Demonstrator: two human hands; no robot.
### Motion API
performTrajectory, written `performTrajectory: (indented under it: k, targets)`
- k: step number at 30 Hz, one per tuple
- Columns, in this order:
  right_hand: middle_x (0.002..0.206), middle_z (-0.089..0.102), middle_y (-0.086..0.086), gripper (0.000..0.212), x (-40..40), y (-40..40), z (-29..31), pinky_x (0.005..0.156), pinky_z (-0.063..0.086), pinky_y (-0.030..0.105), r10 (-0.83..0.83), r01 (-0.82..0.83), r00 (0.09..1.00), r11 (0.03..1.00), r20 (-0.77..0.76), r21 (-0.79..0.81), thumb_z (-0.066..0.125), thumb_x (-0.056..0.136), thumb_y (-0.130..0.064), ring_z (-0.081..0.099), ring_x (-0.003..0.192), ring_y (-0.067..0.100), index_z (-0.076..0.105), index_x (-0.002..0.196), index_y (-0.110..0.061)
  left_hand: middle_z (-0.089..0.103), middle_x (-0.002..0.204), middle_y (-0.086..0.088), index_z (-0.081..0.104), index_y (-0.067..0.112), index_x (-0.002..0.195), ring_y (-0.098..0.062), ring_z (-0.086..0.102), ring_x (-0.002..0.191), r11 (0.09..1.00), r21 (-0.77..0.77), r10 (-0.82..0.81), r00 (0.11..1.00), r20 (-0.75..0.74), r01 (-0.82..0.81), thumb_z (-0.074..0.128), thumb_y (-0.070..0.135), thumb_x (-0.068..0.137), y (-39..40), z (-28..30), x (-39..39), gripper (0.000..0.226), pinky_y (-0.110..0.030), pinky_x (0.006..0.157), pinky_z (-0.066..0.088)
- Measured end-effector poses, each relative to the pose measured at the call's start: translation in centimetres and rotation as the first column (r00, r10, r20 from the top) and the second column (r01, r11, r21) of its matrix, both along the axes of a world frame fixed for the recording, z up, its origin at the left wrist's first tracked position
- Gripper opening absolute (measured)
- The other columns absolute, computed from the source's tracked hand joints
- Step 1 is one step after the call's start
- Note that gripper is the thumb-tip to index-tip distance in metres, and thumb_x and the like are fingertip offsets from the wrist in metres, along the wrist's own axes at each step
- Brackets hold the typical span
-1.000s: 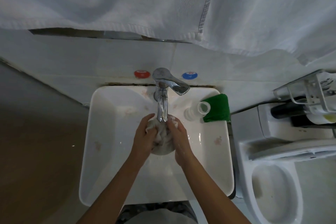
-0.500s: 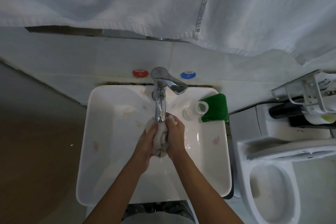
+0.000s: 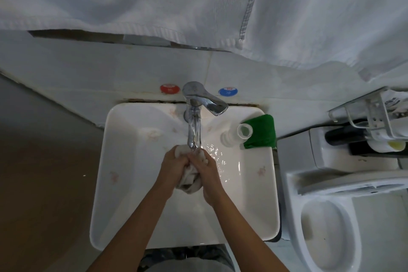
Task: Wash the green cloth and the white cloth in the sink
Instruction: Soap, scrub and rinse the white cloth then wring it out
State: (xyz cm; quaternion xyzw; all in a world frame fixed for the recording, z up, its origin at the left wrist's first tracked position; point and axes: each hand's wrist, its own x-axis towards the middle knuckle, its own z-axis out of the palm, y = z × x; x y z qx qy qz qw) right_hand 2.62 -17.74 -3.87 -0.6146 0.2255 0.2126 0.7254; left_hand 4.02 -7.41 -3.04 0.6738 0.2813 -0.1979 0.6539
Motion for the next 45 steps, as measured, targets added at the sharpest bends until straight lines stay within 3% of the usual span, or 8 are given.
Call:
performTrajectory:
  k: [7, 11, 15, 20, 29, 36, 40, 45]
  targets:
    - [0.080, 0.064, 0.000, 0.026, 0.1, 0.5, 0.0, 0.070, 0.052, 0.030, -0.145, 0.156, 0.982, 0.984, 0.121, -0.087, 0.066, 0.079, -0.040, 0.063, 0.076, 0.012, 0.061, 0.085, -0.015, 0.048, 0.122, 0.002, 0.041, 0.017, 0.138, -0.007, 0.053, 0.101, 0.931, 0.362, -0.048, 0.967, 0.252, -0.048, 0.060, 0.031, 0.090, -2.1, -0.2, -1.9, 0.053, -0.006, 0.075, 0.040]
    - [0.104, 0.070, -0.001, 0.017, 0.5, 1.2, -0.8, 0.084, 0.056, 0.031, -0.195, 0.207, 0.975, 0.971, 0.106, -0.123, 0.057, 0.096, -0.026, 0.067, 0.096, 0.014, 0.066, 0.110, -0.023, 0.060, 0.115, -0.005, 0.055, 0.021, 0.124, -0.012, 0.062, 0.098, 0.914, 0.402, -0.077, 0.950, 0.303, -0.054, 0.036, 0.064, 0.088, -2.4, -1.5, -2.9, 0.060, -0.024, 0.079, 0.055]
    - [0.061, 0.060, -0.009, 0.034, 0.8, 2.2, -0.6, 0.063, 0.048, 0.033, -0.241, 0.247, 0.969, 0.952, 0.055, -0.180, 0.050, 0.096, -0.018, 0.057, 0.063, 0.011, 0.059, 0.064, -0.027, 0.064, 0.096, 0.005, 0.056, 0.031, 0.103, -0.014, 0.063, 0.089, 0.896, 0.441, -0.040, 0.979, 0.201, -0.053, 0.032, 0.065, 0.087, -2.5, -0.7, -2.0, 0.045, -0.043, 0.076, 0.055]
    - [0.057, 0.055, 0.000, 0.040, 1.1, 3.2, -1.1, 0.059, 0.041, 0.035, -0.249, 0.251, 0.967, 0.925, 0.043, -0.285, 0.048, 0.095, -0.017, 0.049, 0.057, 0.015, 0.052, 0.055, -0.021, 0.066, 0.090, -0.001, 0.058, 0.018, 0.095, -0.022, 0.062, 0.082, 0.855, 0.505, 0.053, 0.988, 0.143, -0.119, 0.045, 0.049, 0.094, -2.5, -0.4, -1.1, 0.034, -0.037, 0.076, 0.051]
    - [0.041, 0.039, -0.010, 0.052, 2.4, 2.2, -0.9, 0.053, 0.028, 0.032, -0.246, 0.273, 0.962, 0.883, 0.118, -0.381, 0.054, 0.089, -0.004, 0.031, 0.044, 0.005, 0.041, 0.043, -0.024, 0.060, 0.061, -0.007, 0.052, 0.021, 0.060, -0.034, 0.060, 0.065, 0.900, 0.400, 0.097, 0.973, 0.209, -0.175, 0.051, 0.018, 0.094, -3.0, -0.4, 0.3, 0.034, -0.040, 0.061, 0.048]
    - [0.079, 0.058, -0.006, 0.005, 1.8, 2.1, -0.1, 0.063, 0.045, 0.010, -0.261, 0.339, 0.921, 0.903, 0.289, -0.266, 0.056, 0.091, -0.023, 0.057, 0.067, -0.004, 0.057, 0.086, -0.022, 0.065, 0.107, -0.004, 0.050, 0.027, 0.113, -0.025, 0.063, 0.095, 0.946, 0.314, -0.093, 0.996, 0.020, 0.082, 0.043, 0.059, 0.091, -1.3, -0.5, 0.6, 0.040, -0.048, 0.088, 0.052]
    - [0.125, 0.049, -0.012, 0.057, 1.0, 1.4, -0.6, 0.080, 0.041, 0.000, -0.180, 0.214, 0.967, 0.957, 0.182, -0.195, 0.066, 0.087, -0.023, 0.051, 0.110, 0.002, 0.042, 0.138, -0.017, 0.065, 0.111, 0.000, 0.056, 0.029, 0.115, -0.021, 0.065, 0.100, 0.998, 0.037, -0.042, 0.999, -0.027, 0.043, 0.054, 0.050, 0.091, 0.2, 0.4, 0.4, 0.032, -0.047, 0.083, 0.056]
    - [0.107, 0.068, 0.010, 0.046, 0.5, 1.5, -0.7, 0.085, 0.052, 0.026, -0.212, 0.213, 0.974, 0.977, 0.077, 0.000, 0.059, 0.082, -0.044, 0.064, 0.097, 0.016, 0.067, 0.110, -0.009, 0.066, 0.109, -0.003, 0.058, 0.018, 0.116, -0.020, 0.064, 0.097, 0.999, 0.028, 0.037, 0.998, 0.043, -0.038, 0.063, 0.024, 0.073, 0.4, 1.3, 0.2, 0.044, -0.034, 0.072, 0.054]
